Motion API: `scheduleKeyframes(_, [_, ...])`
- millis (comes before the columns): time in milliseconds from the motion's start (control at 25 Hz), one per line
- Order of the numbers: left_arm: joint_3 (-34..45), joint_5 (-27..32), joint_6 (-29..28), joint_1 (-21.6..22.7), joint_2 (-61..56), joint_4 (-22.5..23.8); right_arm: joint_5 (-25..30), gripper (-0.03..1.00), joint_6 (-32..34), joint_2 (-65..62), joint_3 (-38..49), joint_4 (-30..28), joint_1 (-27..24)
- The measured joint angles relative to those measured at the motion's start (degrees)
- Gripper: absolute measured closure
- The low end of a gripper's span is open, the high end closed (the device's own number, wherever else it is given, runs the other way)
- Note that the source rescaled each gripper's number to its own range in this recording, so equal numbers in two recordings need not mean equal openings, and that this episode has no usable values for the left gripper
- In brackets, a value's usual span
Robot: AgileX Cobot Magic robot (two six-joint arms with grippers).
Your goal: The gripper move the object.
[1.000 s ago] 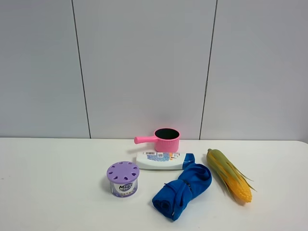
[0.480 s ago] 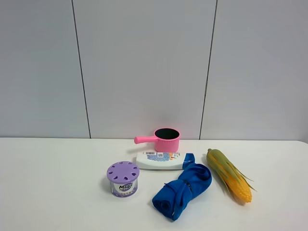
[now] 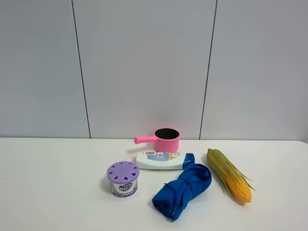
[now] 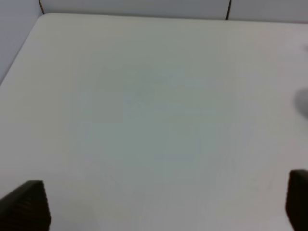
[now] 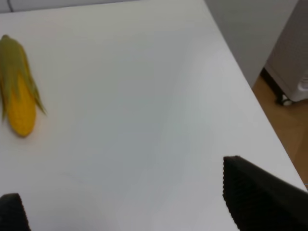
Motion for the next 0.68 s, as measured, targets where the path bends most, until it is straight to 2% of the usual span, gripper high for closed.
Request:
scheduleKeyframes(200, [0.0, 0.0, 0.0, 0.0, 0.0, 0.0, 0.0, 0.34, 0.0, 0.0, 0.0, -0.1, -4.8])
scheduleKeyframes(680, [0.0, 0.0, 0.0, 0.0, 0.0, 0.0, 0.0, 0.34, 0.0, 0.0, 0.0, -0.1, -5.2])
